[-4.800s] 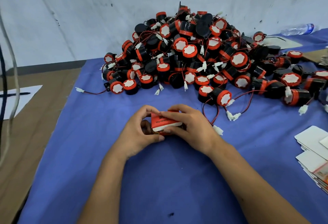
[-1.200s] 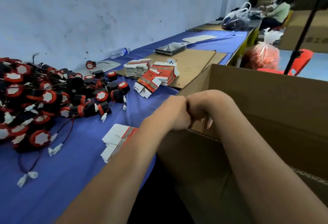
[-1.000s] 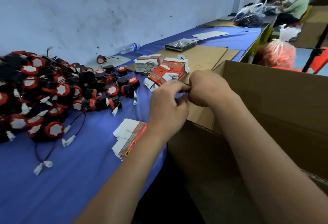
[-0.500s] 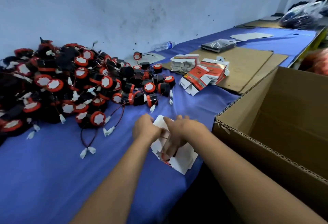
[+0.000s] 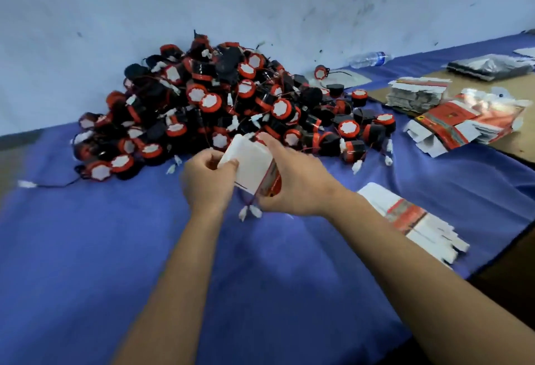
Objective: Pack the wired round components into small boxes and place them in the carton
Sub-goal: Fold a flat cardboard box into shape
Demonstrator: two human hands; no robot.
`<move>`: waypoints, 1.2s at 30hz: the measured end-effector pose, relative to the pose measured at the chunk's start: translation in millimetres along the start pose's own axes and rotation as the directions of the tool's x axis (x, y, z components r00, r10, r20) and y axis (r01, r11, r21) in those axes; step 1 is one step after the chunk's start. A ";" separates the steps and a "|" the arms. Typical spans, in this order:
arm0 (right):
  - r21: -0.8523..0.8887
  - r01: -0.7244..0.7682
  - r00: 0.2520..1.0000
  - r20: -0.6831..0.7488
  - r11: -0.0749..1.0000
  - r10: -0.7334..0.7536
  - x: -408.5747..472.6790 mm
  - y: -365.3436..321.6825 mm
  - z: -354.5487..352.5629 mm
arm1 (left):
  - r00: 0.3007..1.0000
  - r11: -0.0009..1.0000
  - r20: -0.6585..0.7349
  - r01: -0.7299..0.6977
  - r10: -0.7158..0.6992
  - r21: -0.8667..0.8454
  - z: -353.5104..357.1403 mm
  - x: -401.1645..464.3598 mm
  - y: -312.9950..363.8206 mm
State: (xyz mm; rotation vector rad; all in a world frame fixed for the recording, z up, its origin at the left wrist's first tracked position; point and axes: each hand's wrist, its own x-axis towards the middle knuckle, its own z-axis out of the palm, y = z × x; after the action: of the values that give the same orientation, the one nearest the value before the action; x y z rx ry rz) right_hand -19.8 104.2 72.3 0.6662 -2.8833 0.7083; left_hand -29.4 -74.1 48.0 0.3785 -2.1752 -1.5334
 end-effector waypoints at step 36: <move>0.851 -0.494 0.840 0.520 0.176 -0.155 49.8 -94.3 124.9 | 0.858 0.957 0.429 -0.222 0.282 -0.184 -138.4 6.0 -99.9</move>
State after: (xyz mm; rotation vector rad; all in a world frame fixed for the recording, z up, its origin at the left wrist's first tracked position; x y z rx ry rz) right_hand -22.3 -48.0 10.7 0.5791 -2.4217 3.0096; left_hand 32.3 -224.1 -5.6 -0.3360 -2.3226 -1.7219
